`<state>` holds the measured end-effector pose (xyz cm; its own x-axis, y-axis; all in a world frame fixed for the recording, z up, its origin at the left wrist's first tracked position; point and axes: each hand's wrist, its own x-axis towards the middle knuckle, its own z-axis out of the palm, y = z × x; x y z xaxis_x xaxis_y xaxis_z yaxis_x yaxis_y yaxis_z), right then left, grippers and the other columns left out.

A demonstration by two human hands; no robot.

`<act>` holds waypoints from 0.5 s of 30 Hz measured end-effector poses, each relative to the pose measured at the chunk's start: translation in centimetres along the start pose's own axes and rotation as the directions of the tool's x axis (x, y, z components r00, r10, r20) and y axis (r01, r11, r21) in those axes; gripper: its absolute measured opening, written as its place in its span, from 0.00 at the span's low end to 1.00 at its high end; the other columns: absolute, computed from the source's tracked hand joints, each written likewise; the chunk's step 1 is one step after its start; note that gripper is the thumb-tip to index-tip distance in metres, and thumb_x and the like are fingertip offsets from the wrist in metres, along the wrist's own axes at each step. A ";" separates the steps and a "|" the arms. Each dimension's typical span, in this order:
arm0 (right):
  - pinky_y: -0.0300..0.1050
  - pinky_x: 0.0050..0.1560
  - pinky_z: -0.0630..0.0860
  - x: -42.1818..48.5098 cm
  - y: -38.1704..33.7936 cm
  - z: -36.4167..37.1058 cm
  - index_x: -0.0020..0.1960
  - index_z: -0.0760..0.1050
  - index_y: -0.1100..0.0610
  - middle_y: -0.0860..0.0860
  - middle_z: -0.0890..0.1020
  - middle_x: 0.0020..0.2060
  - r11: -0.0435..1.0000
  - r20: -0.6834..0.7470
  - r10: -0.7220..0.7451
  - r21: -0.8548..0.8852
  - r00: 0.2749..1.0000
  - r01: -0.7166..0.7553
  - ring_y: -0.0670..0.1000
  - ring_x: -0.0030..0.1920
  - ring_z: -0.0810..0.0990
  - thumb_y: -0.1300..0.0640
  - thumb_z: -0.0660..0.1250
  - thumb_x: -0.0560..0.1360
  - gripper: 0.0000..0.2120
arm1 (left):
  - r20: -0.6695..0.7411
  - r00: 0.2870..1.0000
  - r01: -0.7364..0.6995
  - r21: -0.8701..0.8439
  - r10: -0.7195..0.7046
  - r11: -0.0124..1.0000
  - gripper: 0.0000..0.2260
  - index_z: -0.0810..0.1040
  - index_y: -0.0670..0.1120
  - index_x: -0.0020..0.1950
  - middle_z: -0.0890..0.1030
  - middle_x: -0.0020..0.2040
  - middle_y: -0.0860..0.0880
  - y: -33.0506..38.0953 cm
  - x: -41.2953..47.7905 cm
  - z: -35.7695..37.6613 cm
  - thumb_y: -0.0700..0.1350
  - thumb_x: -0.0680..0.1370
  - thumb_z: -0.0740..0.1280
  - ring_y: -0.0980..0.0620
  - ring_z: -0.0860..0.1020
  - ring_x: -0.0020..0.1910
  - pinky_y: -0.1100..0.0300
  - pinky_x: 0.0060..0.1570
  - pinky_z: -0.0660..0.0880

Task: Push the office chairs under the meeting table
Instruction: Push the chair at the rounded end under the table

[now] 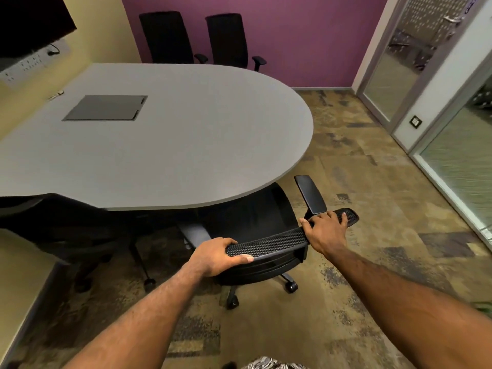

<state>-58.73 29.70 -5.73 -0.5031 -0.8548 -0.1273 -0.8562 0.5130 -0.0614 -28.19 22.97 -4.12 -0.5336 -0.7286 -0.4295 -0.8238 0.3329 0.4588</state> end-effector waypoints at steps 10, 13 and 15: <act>0.66 0.77 0.47 1.0 -2.4 -0.2 0.61 0.82 0.53 0.53 0.79 0.66 0.999 0.029 -0.034 0.018 0.999 0.033 0.56 0.75 0.64 0.35 0.49 0.81 0.31 | -0.036 0.999 0.008 -0.019 -0.009 1.000 0.57 0.74 0.55 0.70 0.79 0.63 0.54 -1.8 -0.3 -0.8 0.88 0.53 0.49 0.54 0.77 0.59 0.56 0.58 0.73; 0.66 0.77 0.47 1.3 -3.1 0.0 0.61 0.82 0.52 0.53 0.79 0.66 0.999 0.026 -0.037 0.021 0.999 0.036 0.56 0.75 0.64 0.35 0.48 0.81 0.31 | -0.058 0.998 0.016 -0.029 -0.018 0.999 0.55 0.75 0.55 0.69 0.80 0.62 0.55 -2.4 -0.4 -1.0 0.88 0.54 0.50 0.54 0.77 0.58 0.55 0.58 0.74; 0.66 0.77 0.47 1.5 -3.6 0.1 0.61 0.82 0.52 0.54 0.78 0.66 0.999 0.025 -0.043 0.023 0.999 0.042 0.56 0.76 0.64 0.35 0.48 0.81 0.31 | -0.073 0.997 0.023 -0.039 -0.026 0.999 0.54 0.75 0.56 0.68 0.80 0.61 0.56 -2.9 -0.5 -1.3 0.87 0.54 0.51 0.55 0.77 0.57 0.56 0.57 0.74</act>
<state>-56.35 26.60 -5.79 -0.4628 -0.8738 -0.1490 -0.8738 0.4780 -0.0891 -25.32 21.62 -4.20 -0.4967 -0.7786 -0.3835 -0.8279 0.2923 0.4787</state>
